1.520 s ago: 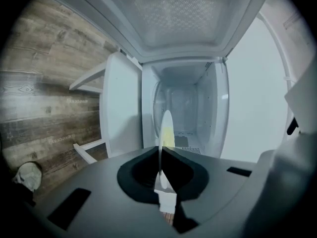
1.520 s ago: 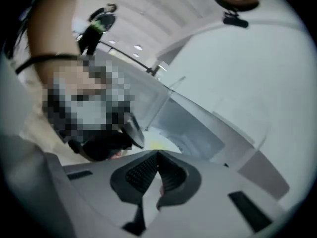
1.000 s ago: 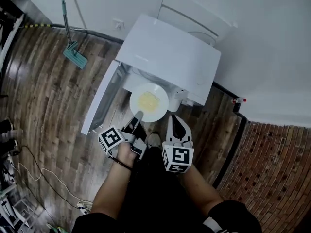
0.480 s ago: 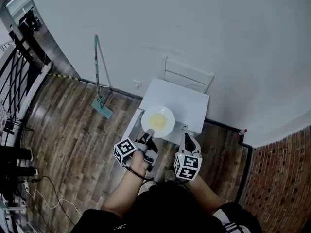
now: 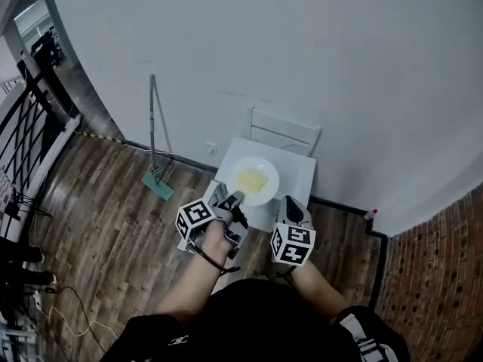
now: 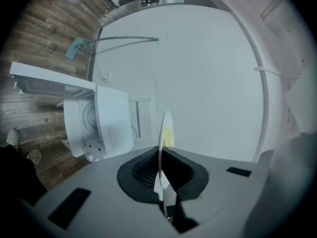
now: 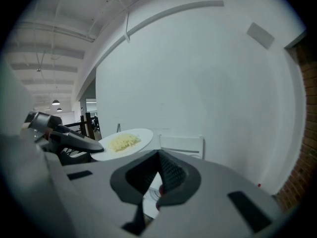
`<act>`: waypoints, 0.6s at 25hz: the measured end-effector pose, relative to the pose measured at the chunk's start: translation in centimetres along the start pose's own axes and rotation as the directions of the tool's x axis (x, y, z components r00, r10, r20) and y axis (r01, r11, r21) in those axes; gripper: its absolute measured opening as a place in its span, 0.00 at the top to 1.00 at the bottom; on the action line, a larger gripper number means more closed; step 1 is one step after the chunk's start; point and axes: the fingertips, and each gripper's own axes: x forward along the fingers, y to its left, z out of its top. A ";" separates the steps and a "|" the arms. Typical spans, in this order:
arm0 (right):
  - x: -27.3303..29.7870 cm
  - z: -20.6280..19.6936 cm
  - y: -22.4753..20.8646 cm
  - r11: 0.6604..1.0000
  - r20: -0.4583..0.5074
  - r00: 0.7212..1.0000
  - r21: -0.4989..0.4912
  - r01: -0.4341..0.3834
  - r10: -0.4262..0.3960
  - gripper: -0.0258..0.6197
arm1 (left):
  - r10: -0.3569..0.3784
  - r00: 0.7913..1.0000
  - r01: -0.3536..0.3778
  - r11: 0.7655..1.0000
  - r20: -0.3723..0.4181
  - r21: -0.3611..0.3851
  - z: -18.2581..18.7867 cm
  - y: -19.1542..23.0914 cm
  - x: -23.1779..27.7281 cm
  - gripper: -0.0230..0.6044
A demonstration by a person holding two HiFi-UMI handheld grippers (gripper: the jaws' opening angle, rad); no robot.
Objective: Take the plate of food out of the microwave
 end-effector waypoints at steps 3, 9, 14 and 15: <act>0.4 0.5 0.0 1.000 0.002 1.000 -0.005 -0.008 0.008 0.94 | -0.004 1.000 0.004 1.000 -0.017 -0.003 0.2 -1.3 0.3 0.95; 0.4 1.9 0.6 0.999 0.035 0.999 -0.040 -0.037 0.038 0.94 | -0.027 1.000 0.027 1.000 -0.015 0.015 0.3 -2.8 0.6 0.95; 0.6 1.5 1.2 0.998 0.028 0.998 -0.044 -0.050 0.051 0.94 | -0.034 0.999 0.034 0.999 -0.010 0.002 0.4 -2.6 0.4 0.95; 0.6 1.3 1.2 0.998 0.021 0.998 -0.036 -0.052 0.053 0.94 | -0.035 0.999 0.035 0.999 -0.006 0.000 0.4 -2.6 0.4 0.95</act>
